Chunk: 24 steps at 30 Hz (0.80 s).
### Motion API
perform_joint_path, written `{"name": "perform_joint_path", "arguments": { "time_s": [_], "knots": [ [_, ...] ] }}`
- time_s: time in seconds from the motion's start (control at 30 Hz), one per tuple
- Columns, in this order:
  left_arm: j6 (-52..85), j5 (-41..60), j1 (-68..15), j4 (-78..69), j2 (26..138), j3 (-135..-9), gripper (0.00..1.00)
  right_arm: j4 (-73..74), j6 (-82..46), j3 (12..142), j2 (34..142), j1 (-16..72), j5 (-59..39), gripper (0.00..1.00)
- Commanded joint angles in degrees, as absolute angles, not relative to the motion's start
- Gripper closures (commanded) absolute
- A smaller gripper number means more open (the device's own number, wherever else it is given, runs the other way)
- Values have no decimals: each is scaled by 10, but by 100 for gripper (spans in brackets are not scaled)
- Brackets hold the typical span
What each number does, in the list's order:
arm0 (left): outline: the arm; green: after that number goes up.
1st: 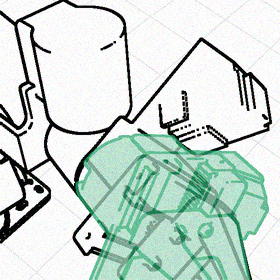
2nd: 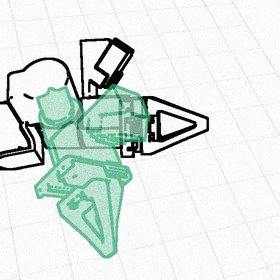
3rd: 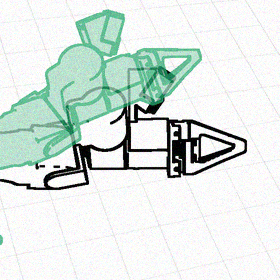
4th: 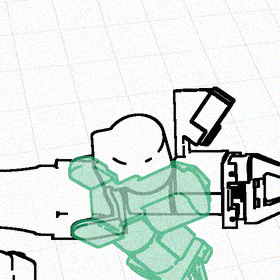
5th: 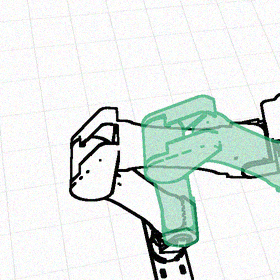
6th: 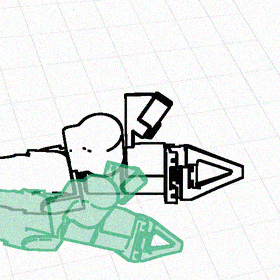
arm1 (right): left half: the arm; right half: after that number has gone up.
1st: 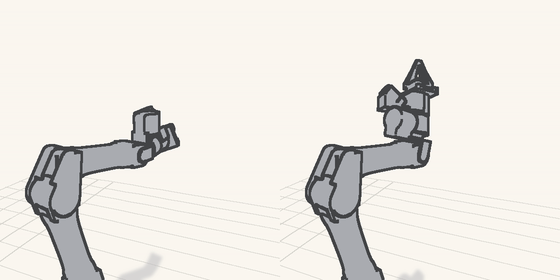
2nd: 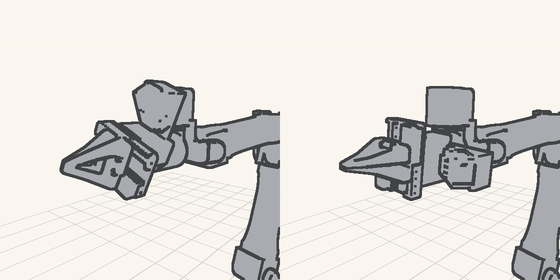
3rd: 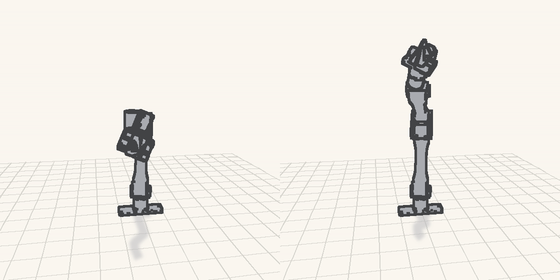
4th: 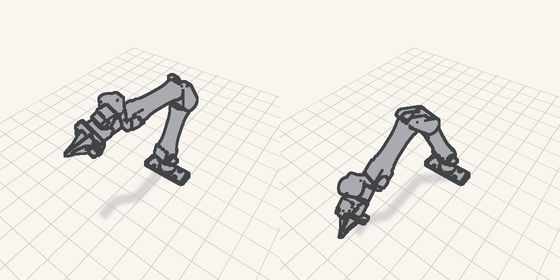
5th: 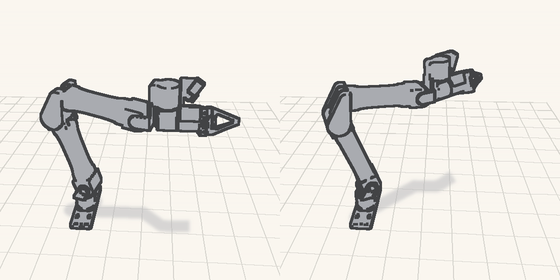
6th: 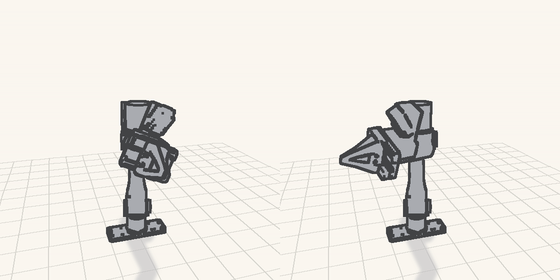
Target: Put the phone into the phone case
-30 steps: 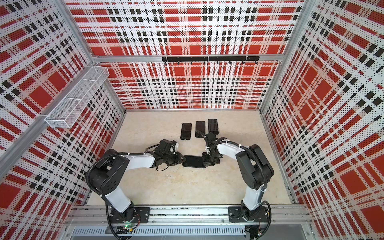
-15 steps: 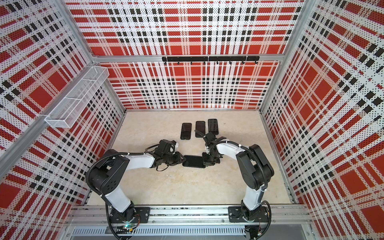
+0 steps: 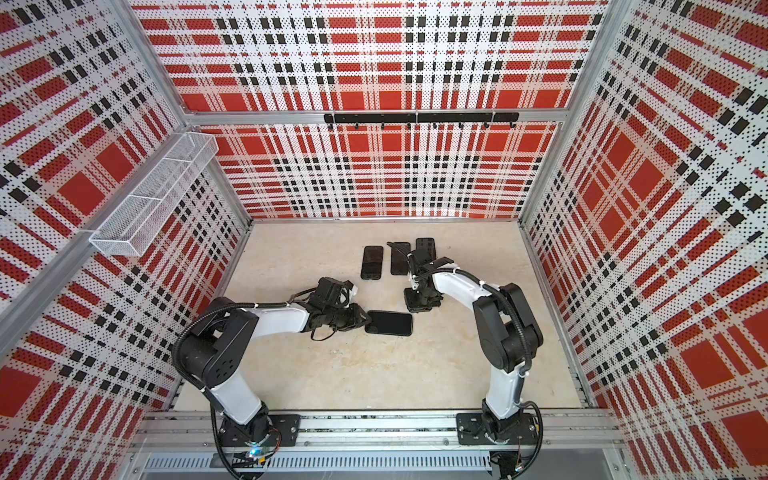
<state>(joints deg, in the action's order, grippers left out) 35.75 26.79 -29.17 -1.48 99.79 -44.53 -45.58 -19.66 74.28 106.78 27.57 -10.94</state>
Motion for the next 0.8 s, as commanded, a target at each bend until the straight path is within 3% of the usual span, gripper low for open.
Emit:
{"name": "perform_joint_path", "arguments": {
  "time_s": [0.0, 0.77],
  "knots": [
    [348, 255, -289, 37, 1020, -445, 71, -464, -176, 754, 1088, 277, -117, 84],
    [353, 258, -295, 30, 1041, -455, 71, -428, -165, 701, 1184, 301, -128, 95]
  ]
}}
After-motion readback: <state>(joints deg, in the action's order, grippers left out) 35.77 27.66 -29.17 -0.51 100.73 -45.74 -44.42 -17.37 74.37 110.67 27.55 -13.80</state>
